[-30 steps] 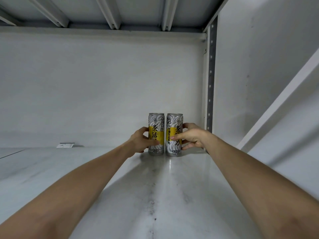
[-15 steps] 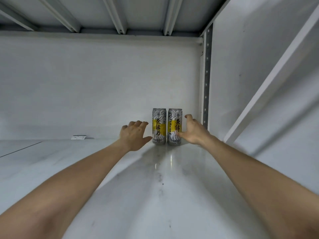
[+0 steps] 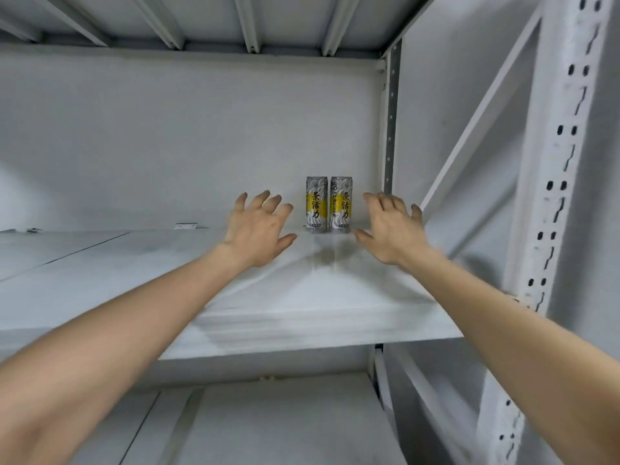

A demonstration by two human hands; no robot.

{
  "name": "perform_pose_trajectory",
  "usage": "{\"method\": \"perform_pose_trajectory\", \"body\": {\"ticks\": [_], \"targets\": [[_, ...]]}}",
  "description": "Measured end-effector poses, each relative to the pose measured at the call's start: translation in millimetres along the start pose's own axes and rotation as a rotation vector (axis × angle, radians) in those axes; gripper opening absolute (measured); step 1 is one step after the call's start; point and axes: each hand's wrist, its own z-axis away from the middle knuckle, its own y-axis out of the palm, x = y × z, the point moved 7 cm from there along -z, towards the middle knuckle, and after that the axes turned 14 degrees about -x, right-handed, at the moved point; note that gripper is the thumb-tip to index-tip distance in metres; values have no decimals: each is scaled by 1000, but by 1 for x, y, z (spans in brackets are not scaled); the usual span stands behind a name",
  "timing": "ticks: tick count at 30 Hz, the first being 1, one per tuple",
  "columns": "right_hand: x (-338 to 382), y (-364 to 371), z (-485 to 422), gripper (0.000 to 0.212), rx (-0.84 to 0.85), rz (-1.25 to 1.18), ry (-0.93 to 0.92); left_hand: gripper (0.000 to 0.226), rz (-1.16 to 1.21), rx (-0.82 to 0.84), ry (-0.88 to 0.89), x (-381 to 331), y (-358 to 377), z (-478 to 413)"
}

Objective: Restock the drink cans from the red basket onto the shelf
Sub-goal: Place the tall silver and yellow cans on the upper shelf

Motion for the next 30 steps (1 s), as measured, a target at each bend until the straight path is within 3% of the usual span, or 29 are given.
{"method": "perform_pose_trajectory", "body": {"ticks": [14,18,30], "targets": [[31,-111,139,56,-203,39,-68,61,43,-120,30,-42,-124,107],[30,-127,184,54,-213,27,-75,62,80,-175,13,-68,-148,145],[37,-171,400,58,-123,-19,24,52,257,-59,-16,-171,-179,335]]}}
